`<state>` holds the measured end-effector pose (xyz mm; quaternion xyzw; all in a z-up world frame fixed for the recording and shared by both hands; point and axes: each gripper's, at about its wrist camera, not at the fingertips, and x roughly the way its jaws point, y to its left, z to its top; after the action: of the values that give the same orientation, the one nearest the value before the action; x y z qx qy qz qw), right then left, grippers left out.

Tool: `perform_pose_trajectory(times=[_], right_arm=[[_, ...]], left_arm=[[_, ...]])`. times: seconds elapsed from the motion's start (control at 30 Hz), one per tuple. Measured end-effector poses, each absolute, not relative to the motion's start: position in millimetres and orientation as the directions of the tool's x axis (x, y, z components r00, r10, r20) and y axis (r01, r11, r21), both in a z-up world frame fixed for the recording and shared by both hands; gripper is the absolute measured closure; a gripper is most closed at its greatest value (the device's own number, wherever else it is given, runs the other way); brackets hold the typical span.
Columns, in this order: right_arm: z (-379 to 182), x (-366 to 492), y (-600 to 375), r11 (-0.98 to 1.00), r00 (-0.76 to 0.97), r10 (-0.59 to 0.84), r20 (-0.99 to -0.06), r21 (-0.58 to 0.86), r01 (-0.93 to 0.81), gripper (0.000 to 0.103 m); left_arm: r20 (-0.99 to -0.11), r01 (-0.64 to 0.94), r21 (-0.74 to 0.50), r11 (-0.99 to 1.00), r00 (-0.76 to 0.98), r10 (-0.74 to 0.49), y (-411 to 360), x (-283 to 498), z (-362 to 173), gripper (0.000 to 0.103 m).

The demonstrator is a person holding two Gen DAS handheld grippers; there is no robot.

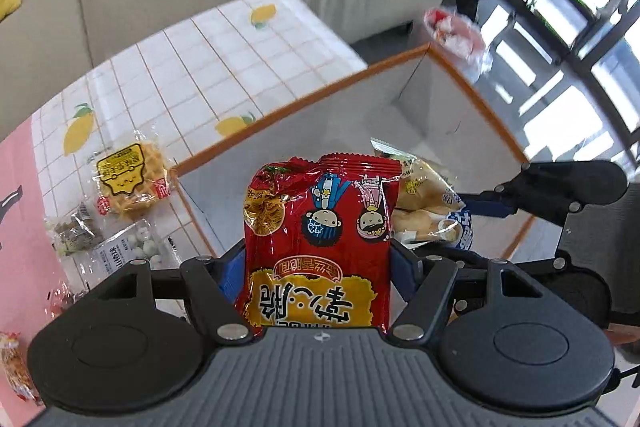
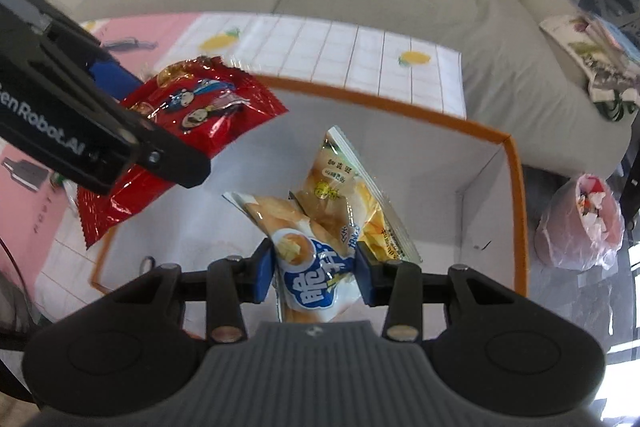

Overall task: Organize snacks
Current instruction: 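Carry both bags into the orange box and open both tools, then withdraw both tools from the box back over the table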

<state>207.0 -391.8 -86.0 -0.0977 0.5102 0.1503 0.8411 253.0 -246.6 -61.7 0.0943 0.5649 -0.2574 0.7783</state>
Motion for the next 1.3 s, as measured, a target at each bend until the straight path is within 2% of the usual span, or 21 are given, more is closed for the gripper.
perform_pose_trajectory(times=[0.2, 0.3, 0.37, 0.57, 0.67, 0.8, 0.87, 1.17, 1.3], right_arm=[[-109, 217, -389, 0.923, 0.389, 0.152, -0.909, -0.01, -0.385, 0.062], [-116, 215, -385, 0.916, 0.372, 0.14, -0.917, -0.022, -0.4, 0.062], [-119, 216, -385, 0.914, 0.363, 0.139, -0.921, -0.021, -0.404, 0.062], [-127, 222, -389, 0.923, 0.354, 0.141, -0.925, -0.007, -0.384, 0.06], [-127, 223, -388, 0.928, 0.358, 0.14, -0.923, -0.004, -0.373, 0.052], [-126, 223, -388, 0.931, 0.358, 0.148, -0.922, 0.007, -0.366, 0.047], [-124, 221, -386, 0.932, 0.364, 0.145, -0.92, 0.004, -0.361, 0.038], [-105, 205, -377, 0.94, 0.397, 0.131, -0.909, -0.013, -0.341, 0.027], [-88, 191, -371, 0.949, 0.434, 0.135, -0.891, -0.01, -0.316, 0.023]], left_arm=[[-0.955, 0.529, -0.111, 0.841, 0.178, -0.238, -263, 262, -83, 0.022], [-0.96, 0.547, -0.094, 0.832, 0.172, -0.221, -266, 261, -90, 0.02], [-0.962, 0.548, -0.093, 0.831, 0.166, -0.217, -267, 261, -91, 0.015], [-0.96, 0.561, -0.105, 0.821, 0.16, -0.231, -267, 258, -91, 0.011], [-0.958, 0.557, -0.107, 0.823, 0.164, -0.236, -264, 257, -89, 0.011], [-0.953, 0.551, -0.112, 0.827, 0.177, -0.247, -259, 254, -80, 0.011], [-0.95, 0.549, -0.111, 0.828, 0.186, -0.251, -255, 252, -75, 0.011], [-0.932, 0.543, -0.103, 0.834, 0.241, -0.272, -234, 236, -47, 0.011], [-0.914, 0.546, -0.057, 0.836, 0.308, -0.263, -221, 220, -32, 0.011]])
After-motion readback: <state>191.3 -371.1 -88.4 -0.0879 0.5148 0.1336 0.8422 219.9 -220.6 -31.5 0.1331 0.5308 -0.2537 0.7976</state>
